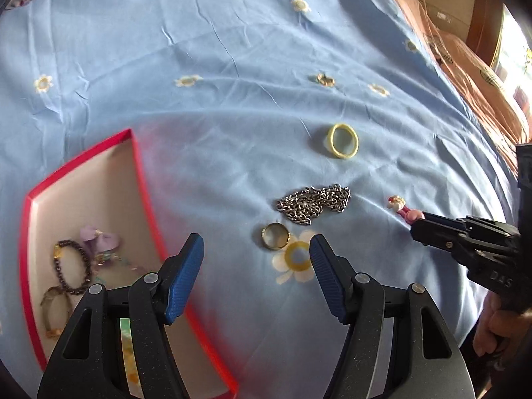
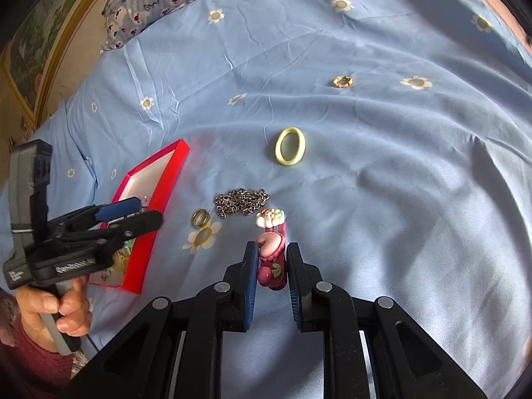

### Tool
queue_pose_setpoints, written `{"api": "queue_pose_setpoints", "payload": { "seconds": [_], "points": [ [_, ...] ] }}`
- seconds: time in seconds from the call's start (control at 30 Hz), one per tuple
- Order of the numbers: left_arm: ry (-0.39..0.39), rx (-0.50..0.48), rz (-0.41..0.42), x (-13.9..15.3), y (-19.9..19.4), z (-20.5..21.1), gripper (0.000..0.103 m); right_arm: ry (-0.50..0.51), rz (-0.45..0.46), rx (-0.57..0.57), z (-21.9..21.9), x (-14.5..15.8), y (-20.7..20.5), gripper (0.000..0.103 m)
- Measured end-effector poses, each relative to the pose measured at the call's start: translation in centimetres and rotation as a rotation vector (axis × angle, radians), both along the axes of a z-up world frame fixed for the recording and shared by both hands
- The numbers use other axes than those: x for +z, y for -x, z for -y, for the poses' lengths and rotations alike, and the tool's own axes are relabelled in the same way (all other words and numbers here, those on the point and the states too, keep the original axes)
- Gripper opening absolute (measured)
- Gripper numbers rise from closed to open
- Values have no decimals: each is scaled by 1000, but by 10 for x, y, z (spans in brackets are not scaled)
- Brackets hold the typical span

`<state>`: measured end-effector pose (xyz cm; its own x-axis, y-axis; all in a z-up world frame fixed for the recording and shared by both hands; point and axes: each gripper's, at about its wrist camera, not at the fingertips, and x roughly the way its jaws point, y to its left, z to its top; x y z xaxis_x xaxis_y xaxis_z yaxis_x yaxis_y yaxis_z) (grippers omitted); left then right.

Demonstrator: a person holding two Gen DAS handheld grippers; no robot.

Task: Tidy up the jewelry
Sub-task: 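Grasp the pink figure hair clip with the right tool while the left tool grasps the gold ring, then carry the gold ring and pink clip into the red box and open both tools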

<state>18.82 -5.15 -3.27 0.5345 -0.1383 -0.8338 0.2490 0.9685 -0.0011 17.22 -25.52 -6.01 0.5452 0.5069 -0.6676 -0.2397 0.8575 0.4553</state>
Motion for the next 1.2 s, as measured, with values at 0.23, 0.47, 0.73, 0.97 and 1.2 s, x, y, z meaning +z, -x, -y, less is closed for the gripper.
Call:
{"api": "queue_pose_setpoints", "payload": {
  "seconds": [0.23, 0.47, 0.73, 0.97, 1.2],
  "points": [
    [-25, -18, -63, -32, -21, 12, 35, -11, 0, 8, -3, 2, 2, 17],
    [47, -14, -63, -26, -16, 0, 21, -14, 4, 30, -12, 4, 4, 17],
    [114, 8, -33, -4, 7, -26, 21, -9, 25, 68, -31, 15, 5, 17],
    [143, 47, 5, 13, 25, -55, 21, -9, 44, 119, -58, 24, -1, 17],
    [151, 117, 31, 22, 44, -95, 21, -4, 63, 186, -92, 33, -3, 17]
  ]
}}
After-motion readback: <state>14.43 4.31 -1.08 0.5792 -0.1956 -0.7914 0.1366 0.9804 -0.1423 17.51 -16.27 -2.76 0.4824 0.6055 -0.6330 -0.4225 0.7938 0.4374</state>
